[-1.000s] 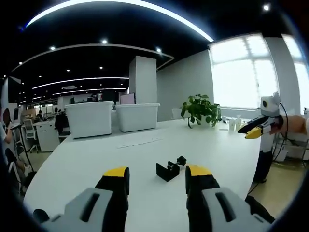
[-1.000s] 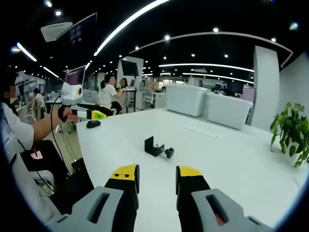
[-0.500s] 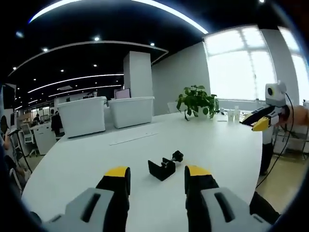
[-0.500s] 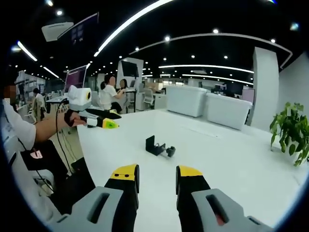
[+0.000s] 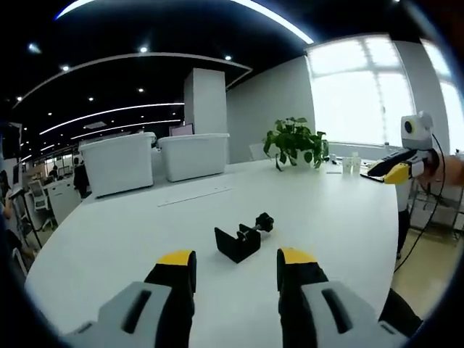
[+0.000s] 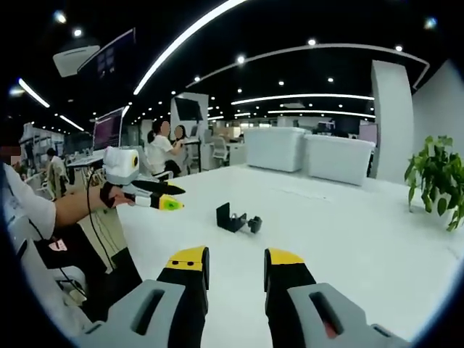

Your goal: Clamp the fixed fixture on the desktop, loosen the retaining clip, secure it to the edge of the desk, and tighten the retaining clip.

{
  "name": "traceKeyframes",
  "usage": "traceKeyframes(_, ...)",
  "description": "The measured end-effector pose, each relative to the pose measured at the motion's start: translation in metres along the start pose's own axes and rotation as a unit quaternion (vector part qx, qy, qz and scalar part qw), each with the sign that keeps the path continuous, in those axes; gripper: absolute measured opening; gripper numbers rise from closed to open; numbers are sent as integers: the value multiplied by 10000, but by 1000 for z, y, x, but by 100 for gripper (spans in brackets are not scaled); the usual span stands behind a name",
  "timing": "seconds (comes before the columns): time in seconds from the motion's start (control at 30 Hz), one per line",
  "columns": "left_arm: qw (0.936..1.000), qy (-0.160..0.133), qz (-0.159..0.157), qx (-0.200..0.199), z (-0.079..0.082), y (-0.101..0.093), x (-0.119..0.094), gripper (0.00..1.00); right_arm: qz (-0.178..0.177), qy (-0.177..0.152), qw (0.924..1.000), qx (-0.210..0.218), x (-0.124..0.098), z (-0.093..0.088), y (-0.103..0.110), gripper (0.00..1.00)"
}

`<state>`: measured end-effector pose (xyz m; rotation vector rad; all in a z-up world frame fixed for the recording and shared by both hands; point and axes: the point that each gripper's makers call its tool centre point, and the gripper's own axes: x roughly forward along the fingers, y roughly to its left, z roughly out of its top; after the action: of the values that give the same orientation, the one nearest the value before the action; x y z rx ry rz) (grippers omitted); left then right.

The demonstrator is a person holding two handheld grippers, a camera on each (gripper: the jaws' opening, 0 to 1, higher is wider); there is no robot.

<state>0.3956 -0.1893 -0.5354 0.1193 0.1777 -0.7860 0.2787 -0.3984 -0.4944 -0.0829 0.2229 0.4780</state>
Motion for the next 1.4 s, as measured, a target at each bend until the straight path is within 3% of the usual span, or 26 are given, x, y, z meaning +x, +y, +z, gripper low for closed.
traceKeyframes(0.3,10000,68,-2,-61,-12,3,13,46,-40,-32,10000,-33,4,-6,-5,29)
traceKeyframes(0.37,10000,75,-28,-49,-15,3,18,46,139,-184,9996,172,5,-5,1,29)
traceKeyframes(0.53,9999,104,7,-77,-23,9,28,46,244,-446,9987,73,9,-2,10,29)
traceKeyframes(0.77,9991,-278,-126,-298,-26,6,39,46,341,-735,9967,34,25,-6,12,29)
traceKeyframes(0.93,9987,-324,-141,-369,-37,7,42,45,376,-886,9953,-112,37,-23,7,29)
traceKeyframes(1.0,9976,-480,-345,-372,-35,1,42,42,357,-932,9949,-174,41,-31,4,29)
traceKeyframes(1.07,9970,-724,-265,-39,-27,3,41,42,360,-1032,9938,-226,49,-40,-1,29)
traceKeyframes(1.1,9960,-851,-282,-55,-23,2,41,41,367,-1059,9933,-264,52,-44,-3,29)
traceKeyframes(1.17,9959,-865,-260,-43,-25,3,42,41,392,-1066,9932,-260,61,-51,-7,28)
traceKeyframes(1.23,9969,-743,-107,221,-31,8,44,41,385,-1060,9934,-194,67,-55,-10,28)
traceKeyframes(1.27,9974,-645,-103,300,-35,7,45,40,311,-1052,9927,-494,67,-52,-13,28)
traceKeyframes(1.33,9970,-678,-210,294,-35,1,43,40,491,-1257,9907,-173,66,-46,-6,28)
traceKeyframes(1.37,9968,-701,-250,302,-35,-2,42,40,551,-1203,9911,-111,66,-48,-6,28)
traceKeyframes(1.4,9966,-709,-265,318,-35,-4,42,40,533,-1149,9914,-325,66,-52,-6,28)
